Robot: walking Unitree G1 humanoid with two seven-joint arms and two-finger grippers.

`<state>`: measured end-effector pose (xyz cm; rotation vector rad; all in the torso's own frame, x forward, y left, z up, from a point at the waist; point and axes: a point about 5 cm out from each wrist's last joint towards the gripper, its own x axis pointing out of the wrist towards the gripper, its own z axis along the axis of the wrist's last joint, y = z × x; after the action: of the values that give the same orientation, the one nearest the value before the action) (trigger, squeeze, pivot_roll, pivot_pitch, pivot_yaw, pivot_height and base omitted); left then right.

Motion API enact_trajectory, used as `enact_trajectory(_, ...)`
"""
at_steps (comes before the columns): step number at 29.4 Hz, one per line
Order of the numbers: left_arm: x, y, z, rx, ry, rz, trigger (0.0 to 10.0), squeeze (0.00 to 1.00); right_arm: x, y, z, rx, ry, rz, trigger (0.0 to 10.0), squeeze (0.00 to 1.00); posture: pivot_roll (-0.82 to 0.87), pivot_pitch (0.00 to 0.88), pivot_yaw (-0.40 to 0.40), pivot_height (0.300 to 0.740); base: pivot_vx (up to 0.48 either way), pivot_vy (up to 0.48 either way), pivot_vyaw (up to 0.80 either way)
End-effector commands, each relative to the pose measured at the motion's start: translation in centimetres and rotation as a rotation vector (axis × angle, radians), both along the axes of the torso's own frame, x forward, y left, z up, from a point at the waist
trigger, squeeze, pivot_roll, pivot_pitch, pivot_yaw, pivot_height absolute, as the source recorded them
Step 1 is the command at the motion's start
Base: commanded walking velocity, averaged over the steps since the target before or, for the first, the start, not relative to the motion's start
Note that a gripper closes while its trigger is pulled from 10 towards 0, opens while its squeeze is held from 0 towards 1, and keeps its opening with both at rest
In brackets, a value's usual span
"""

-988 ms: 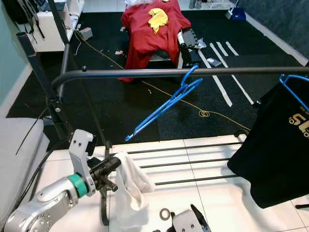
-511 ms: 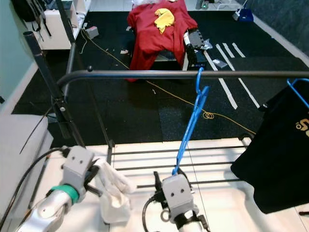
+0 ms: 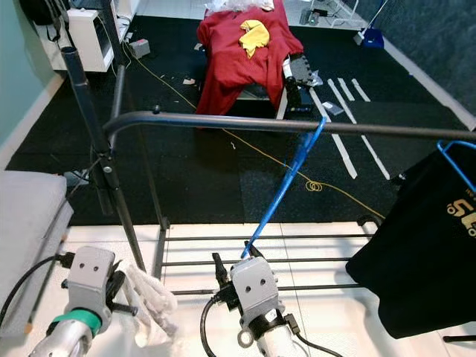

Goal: Hang hanger

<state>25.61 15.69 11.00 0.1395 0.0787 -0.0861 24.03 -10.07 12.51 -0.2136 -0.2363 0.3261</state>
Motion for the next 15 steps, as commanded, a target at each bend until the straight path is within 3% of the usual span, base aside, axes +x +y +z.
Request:
enact_trajectory(1, 0.2, -0.5, 0.6, 0.003, -0.054, -0.001, 10.0, 0.00, 0.0, 0.0, -0.3, -0.006, 0.021, 0.001, 10.0, 0.00, -0.21, 0.142, -0.015, 0.740, 0.000, 0.000, 0.00)
enact_trajectory(8, 0.8, -0.8, 1.1, 0.003, -0.084, -0.006, 10.0, 0.00, 0.4, 0.2, 0.1, -0.005, 0.001, -0.003, 10.0, 0.00, -0.21, 0.135, -0.007, 0.740, 0.000, 0.000, 0.00)
enact_trajectory(15, 1.1, -1.0, 1.9, 0.009, -0.121, -0.009, 10.0, 0.00, 0.6, 0.4, 0.4, 0.003, -0.016, -0.008, 10.0, 0.00, -0.21, 0.131, 0.000, 0.740, -0.429, 0.000, 0.00)
